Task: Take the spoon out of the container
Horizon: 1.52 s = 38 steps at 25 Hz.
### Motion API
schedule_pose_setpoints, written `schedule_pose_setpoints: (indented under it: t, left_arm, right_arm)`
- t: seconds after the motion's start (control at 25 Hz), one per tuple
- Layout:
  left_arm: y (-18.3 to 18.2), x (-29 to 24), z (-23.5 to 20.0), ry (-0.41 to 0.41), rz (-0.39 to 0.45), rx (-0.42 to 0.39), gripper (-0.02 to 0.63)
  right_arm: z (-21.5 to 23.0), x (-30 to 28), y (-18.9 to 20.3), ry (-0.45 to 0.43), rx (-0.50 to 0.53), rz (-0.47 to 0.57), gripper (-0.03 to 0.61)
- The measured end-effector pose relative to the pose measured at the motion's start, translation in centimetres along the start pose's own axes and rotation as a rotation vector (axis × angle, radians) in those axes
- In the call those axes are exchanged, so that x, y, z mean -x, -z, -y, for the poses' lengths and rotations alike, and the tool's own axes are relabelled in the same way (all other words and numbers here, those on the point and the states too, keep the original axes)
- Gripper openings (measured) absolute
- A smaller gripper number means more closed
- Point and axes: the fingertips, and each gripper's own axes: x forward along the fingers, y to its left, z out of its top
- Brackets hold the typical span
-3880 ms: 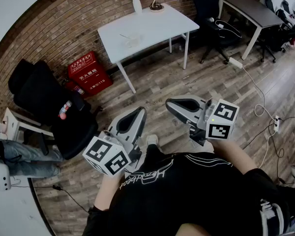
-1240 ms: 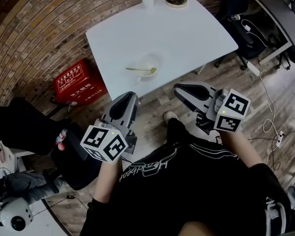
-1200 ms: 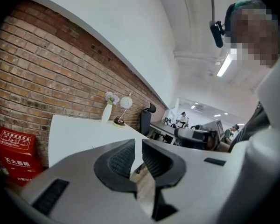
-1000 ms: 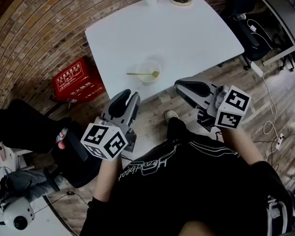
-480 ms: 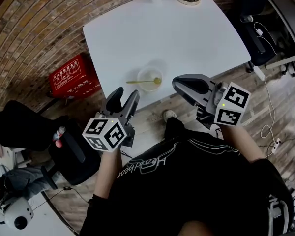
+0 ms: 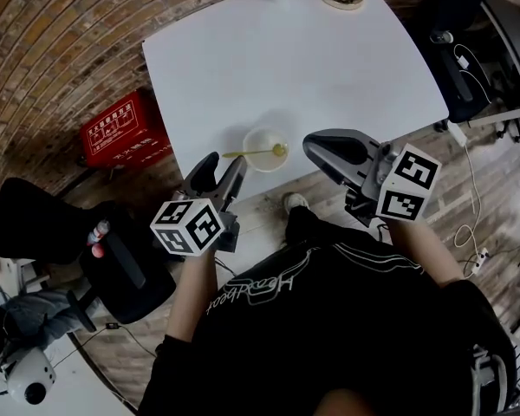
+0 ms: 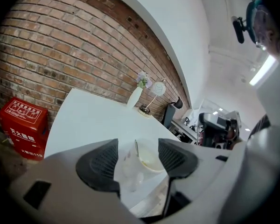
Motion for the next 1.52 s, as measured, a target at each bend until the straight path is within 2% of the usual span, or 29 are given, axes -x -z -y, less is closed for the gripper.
schedule_pose_setpoints:
  t: [0.32,0.56,0.8,1.36,1.52]
  left_arm:
    - [0.9,-1.7,-0.9,0.005,-0.021,0.036,0.238]
    - [1.1,-2.0,-0.8,0.012,-0.016,0.021,0.113]
    - [1.1,-1.8,-0.4,0.006,-0.012,0.011,0.043]
    - [1.1,-1.5,-0.4,0.003,-0.003,0.005,0.008]
    - [0.9,-1.6,0.0,0.01,0.005,-0.033,0.008]
  right_arm:
    - [1.4,-0.9,0.2,0.0,-0.018,-0.013,-0.002]
    - [2.1,-1.1,0.4,0.0,-0.028,-0.016,-0.002]
    - [2.2,-0.8,0.7,0.007,-0.037,-0.018,-0.002]
    - [2.0,-0.8,1.9,0.022,-0.059,-0.028,-0.002]
    - [1.8,-0.8,2.1,0.025,-0.059,-0.033,-0.002]
